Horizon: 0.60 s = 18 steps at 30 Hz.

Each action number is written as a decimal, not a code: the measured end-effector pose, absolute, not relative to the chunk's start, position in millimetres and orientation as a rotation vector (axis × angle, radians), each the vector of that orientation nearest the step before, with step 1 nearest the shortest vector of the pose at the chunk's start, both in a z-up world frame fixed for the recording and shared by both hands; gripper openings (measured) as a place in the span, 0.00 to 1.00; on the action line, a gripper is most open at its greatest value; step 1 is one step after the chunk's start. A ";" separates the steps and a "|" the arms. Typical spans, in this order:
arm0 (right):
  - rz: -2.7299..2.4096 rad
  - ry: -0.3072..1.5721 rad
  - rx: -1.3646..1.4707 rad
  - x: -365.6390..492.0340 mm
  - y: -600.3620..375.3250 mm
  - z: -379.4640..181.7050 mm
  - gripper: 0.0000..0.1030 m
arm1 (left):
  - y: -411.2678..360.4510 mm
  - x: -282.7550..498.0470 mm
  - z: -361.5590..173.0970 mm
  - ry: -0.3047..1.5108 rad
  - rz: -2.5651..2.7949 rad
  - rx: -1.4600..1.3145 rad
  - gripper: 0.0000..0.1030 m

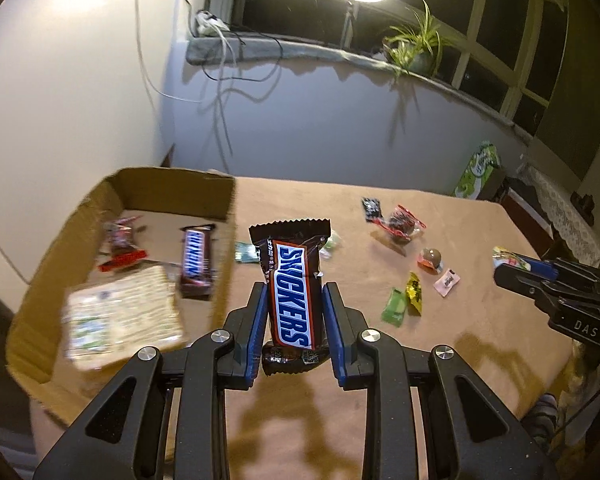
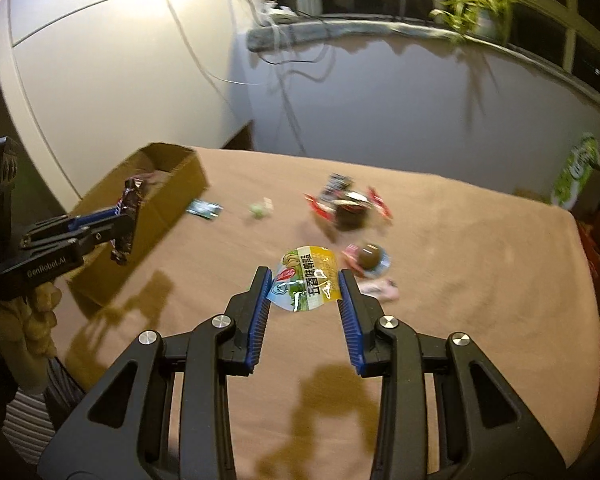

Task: Organize snacks
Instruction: 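Carry the jelly cup and small Snickers bar over the cardboard box with both grippers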

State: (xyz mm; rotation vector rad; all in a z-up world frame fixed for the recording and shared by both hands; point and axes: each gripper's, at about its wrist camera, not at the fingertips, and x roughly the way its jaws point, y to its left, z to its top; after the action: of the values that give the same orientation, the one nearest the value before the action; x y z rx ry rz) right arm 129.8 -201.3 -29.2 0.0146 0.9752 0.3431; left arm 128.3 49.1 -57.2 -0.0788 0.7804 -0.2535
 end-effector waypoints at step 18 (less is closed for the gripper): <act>0.605 0.932 -0.015 140.5 -49.0 -17.2 0.34 | 145.3 99.5 -61.0 0.764 -0.122 -0.148 0.25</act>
State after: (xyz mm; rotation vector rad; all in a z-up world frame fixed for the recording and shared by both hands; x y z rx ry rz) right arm 140.5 -49.0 -17.2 -0.0153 0.9323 0.6052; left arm 99.5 145.3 -61.0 -0.1479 0.7637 -0.1220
